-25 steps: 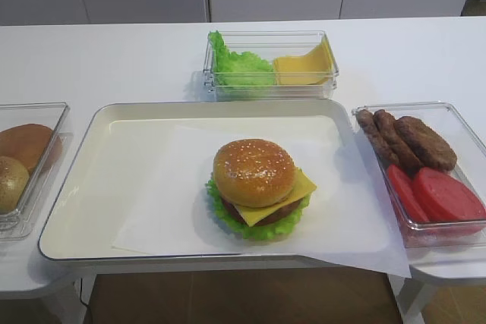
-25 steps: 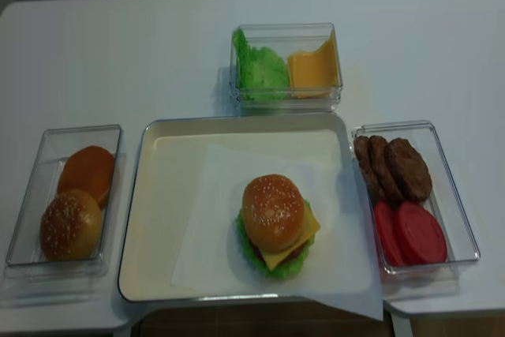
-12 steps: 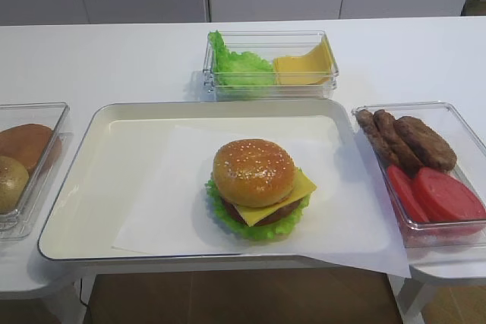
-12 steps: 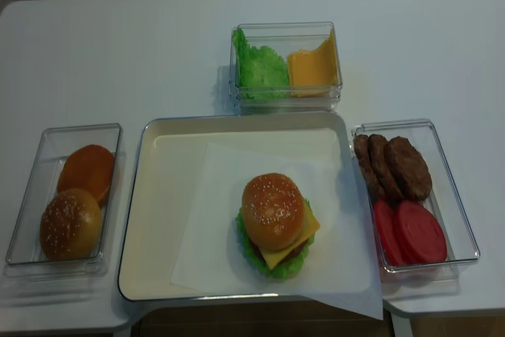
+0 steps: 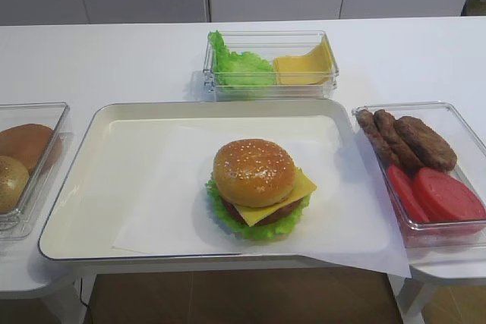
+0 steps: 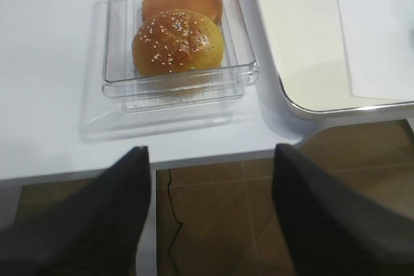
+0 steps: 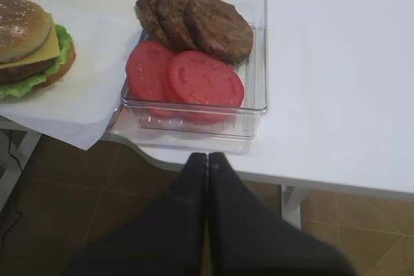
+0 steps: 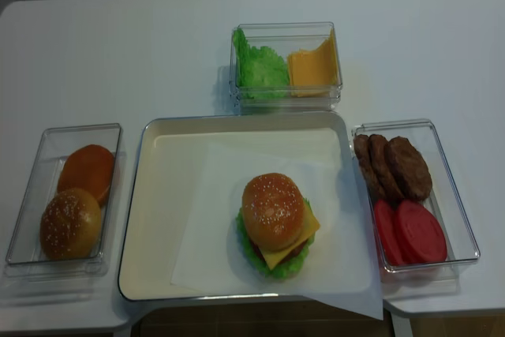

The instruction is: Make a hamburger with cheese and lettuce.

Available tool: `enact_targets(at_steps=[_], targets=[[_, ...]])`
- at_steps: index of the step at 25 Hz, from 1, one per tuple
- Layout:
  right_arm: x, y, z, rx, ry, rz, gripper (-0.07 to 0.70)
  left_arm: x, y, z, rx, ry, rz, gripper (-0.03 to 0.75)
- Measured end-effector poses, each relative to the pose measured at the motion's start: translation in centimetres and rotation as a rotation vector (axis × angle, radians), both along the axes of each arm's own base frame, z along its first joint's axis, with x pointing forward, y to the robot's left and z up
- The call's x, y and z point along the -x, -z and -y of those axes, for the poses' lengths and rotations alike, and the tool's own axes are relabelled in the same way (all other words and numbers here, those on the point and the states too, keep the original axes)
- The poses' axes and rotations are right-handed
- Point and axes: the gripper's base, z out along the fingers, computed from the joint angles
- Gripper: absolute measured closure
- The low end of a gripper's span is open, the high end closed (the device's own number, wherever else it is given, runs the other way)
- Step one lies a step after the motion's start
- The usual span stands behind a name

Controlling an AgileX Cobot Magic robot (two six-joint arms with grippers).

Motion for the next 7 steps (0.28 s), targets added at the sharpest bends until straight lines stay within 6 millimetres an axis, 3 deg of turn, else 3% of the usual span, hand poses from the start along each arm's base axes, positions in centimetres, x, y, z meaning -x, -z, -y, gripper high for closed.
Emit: enact_targets(at_steps=[7], targets=[[0.00, 0.00, 0.00, 0.000, 0.000, 0.000, 0.636, -0.01, -0.01, 0.00, 0.000, 0.000, 0.002, 0.273]])
